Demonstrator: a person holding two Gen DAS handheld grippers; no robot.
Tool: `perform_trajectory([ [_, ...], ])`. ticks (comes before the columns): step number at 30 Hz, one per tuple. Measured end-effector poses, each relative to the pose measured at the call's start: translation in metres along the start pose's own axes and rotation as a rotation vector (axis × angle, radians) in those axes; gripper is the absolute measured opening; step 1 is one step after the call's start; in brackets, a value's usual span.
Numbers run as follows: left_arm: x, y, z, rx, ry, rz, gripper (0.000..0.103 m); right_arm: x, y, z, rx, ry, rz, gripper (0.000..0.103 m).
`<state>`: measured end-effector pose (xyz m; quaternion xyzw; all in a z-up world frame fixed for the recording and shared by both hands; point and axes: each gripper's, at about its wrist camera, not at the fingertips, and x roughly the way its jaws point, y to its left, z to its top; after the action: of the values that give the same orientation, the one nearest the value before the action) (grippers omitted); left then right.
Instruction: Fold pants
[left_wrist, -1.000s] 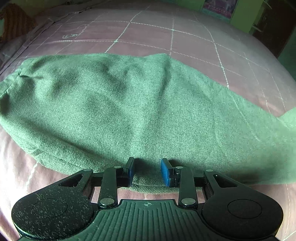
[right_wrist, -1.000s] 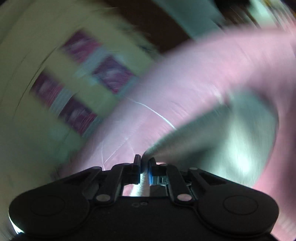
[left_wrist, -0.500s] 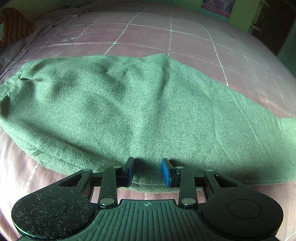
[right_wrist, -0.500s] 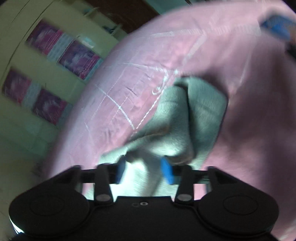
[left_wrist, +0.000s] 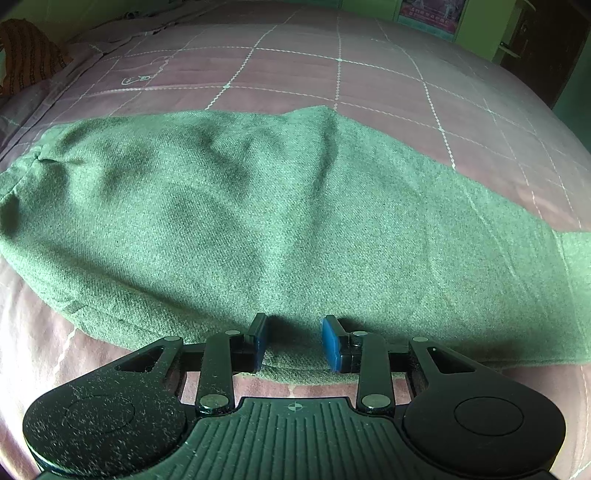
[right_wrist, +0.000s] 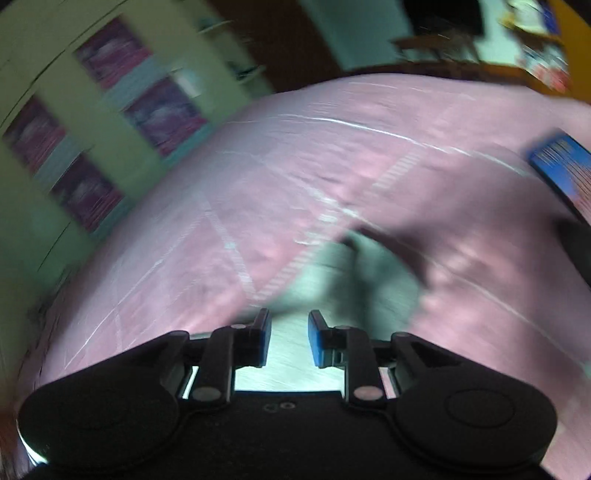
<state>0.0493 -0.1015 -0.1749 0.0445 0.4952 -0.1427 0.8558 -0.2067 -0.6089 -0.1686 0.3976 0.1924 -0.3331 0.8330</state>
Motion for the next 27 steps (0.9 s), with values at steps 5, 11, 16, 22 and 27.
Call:
perform_trajectory([
  [5, 0.001, -0.002, 0.0, 0.002, -0.001, -0.006, 0.04, -0.022, -0.038, -0.014, 0.162, 0.005, 0.052, 0.025],
  [11, 0.0, -0.004, 0.0, -0.004, -0.002, -0.001, 0.041, -0.005, -0.041, -0.025, 0.26, 0.092, 0.109, 0.028],
  [16, 0.001, -0.001, 0.0, -0.008, -0.001, -0.007, 0.042, -0.001, -0.043, -0.03, 0.336, 0.101, 0.127, 0.032],
  [22, 0.001, -0.003, 0.0, 0.002, 0.001, -0.004, 0.043, -0.006, -0.043, -0.038, 0.344, 0.023, 0.194, 0.034],
  [27, 0.001, -0.003, -0.001, 0.002, 0.0, 0.001, 0.043, 0.012, -0.028, -0.022, 0.311, -0.038, 0.251, 0.019],
])
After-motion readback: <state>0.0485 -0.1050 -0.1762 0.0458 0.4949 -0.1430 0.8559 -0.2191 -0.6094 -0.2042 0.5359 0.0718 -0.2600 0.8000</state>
